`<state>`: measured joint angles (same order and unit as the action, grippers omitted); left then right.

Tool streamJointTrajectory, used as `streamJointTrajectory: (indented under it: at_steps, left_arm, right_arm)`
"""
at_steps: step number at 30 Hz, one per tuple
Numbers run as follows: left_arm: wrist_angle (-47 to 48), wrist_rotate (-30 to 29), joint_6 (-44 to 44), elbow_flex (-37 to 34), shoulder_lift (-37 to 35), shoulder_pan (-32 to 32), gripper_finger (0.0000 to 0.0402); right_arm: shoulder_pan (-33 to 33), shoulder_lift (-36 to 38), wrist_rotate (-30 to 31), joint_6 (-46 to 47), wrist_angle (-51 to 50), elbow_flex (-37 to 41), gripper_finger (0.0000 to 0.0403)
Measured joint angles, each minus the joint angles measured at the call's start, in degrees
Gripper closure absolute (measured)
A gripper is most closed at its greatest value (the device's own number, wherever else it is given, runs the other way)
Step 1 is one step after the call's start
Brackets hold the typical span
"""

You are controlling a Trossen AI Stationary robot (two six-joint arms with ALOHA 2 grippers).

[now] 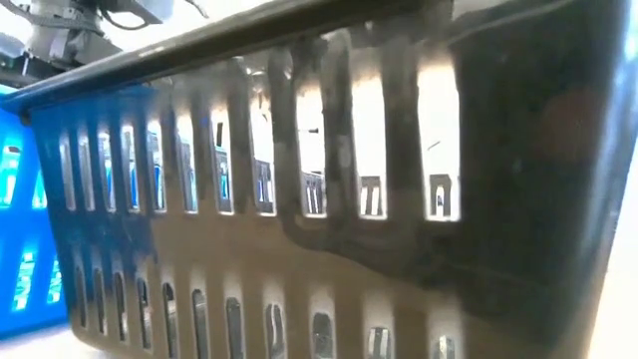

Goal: Stack baskets on shelf by color
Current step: Put the bottom left white bin on the shelf

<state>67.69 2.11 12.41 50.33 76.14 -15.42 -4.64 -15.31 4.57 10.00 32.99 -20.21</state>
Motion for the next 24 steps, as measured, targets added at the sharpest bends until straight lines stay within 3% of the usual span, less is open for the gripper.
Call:
streamJointTrajectory:
  at_steps: [16,24]
  left_arm:
    - [-5.93,0.13,1.01,-4.31,0.00,0.11,0.0271]
    - [-5.67,1.39,7.08,-4.86,-0.02,0.15,0.0390]
  right_arm:
    - [0.00,0.00,0.00,0.02,0.08,0.00,0.0397]
    - [0.00,0.00,0.00,0.03,0.52,0.00,0.0397]
